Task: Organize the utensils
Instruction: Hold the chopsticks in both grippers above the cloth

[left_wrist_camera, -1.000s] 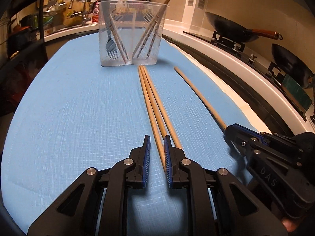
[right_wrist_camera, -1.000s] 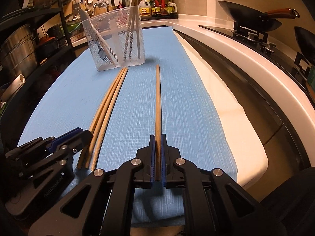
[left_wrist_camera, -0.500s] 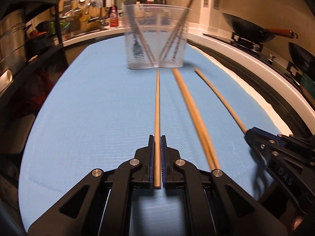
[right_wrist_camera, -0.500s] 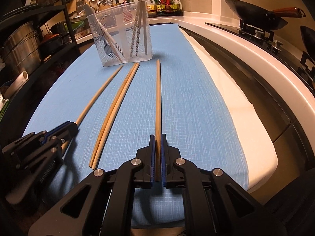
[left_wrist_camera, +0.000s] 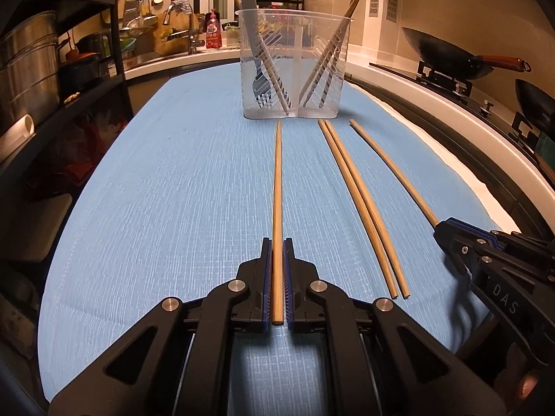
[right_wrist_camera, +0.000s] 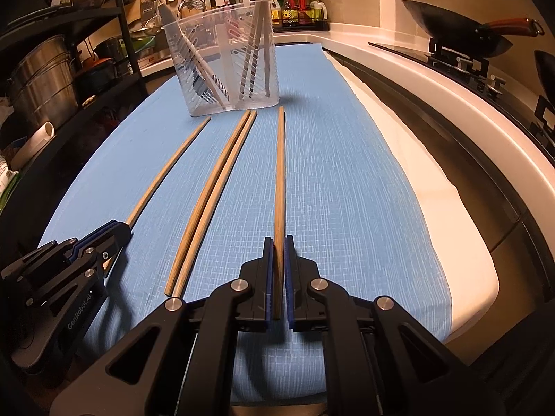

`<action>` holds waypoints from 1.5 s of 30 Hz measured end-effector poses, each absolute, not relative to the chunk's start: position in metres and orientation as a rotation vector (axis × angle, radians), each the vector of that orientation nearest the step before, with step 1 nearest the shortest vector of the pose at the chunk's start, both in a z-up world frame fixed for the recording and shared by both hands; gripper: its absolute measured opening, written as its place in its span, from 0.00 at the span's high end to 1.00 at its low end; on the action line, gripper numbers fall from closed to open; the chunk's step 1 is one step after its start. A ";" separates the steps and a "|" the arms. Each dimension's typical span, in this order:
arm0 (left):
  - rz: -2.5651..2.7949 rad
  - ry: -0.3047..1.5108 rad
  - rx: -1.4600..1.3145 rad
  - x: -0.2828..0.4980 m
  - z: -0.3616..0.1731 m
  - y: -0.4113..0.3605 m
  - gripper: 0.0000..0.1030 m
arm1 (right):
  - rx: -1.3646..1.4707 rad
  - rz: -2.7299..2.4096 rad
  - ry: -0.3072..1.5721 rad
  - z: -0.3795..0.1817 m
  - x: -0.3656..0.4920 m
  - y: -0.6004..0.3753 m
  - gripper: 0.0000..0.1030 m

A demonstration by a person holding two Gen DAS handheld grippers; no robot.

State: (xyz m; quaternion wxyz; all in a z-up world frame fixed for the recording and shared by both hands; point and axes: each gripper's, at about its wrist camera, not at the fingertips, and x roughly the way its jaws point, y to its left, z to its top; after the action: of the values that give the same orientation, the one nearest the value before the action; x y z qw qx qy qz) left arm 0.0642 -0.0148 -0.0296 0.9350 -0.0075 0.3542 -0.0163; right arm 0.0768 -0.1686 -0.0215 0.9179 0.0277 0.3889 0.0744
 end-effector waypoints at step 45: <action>-0.004 0.705 -0.040 0.065 -0.029 -0.008 0.94 | 0.025 0.144 0.779 -0.021 0.079 -0.166 0.94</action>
State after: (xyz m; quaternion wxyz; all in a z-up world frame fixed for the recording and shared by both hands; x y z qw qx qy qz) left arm 0.0655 -0.0082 -0.0293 0.9383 -0.0197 0.3453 -0.0018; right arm 0.0791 -0.1661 -0.0206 0.9224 0.0123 0.3795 0.0704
